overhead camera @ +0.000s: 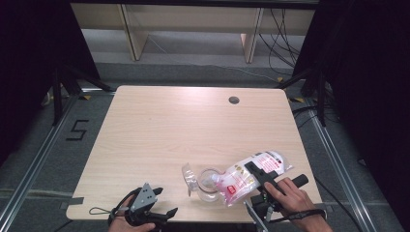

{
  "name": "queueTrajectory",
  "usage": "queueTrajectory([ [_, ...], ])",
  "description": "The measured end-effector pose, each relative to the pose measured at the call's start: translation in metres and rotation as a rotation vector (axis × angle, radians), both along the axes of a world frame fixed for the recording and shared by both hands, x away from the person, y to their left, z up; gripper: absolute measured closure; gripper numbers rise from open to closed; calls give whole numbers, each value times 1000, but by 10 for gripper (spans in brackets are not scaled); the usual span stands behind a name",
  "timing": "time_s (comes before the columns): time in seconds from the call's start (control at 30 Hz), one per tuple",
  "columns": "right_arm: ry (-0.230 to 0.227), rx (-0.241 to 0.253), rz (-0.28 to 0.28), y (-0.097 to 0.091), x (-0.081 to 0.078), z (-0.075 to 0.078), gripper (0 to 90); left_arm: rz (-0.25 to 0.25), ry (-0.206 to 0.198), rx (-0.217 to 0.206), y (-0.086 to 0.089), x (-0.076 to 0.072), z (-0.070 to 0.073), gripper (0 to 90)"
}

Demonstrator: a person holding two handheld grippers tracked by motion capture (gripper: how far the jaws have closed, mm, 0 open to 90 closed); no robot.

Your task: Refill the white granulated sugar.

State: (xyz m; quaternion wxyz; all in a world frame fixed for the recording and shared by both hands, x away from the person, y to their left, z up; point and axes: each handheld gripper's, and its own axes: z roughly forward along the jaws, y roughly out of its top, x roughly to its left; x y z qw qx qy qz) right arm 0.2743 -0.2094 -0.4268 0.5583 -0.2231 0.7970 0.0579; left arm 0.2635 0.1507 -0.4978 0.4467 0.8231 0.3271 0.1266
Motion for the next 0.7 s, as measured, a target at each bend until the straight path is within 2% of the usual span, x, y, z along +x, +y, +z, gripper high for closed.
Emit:
queueTrajectory([
  [0.27,-14,-14,8,0,0,1,515,1,-3,9,0,0,0,174],
  [0.5,-13,-19,6,0,0,2,516,4,-12,0,0,0,0,174],
  [0.6,-11,-20,7,0,0,2,516,1,-4,7,0,0,0,173],
  [0.63,-10,-17,9,0,0,1,516,11,-6,-10,-1,-1,0,173],
  [0.67,-13,-25,13,0,0,2,516,5,-9,7,0,0,0,174],
  [0.7,-27,-37,29,1,0,3,516,4,-11,1,0,0,0,174],
])
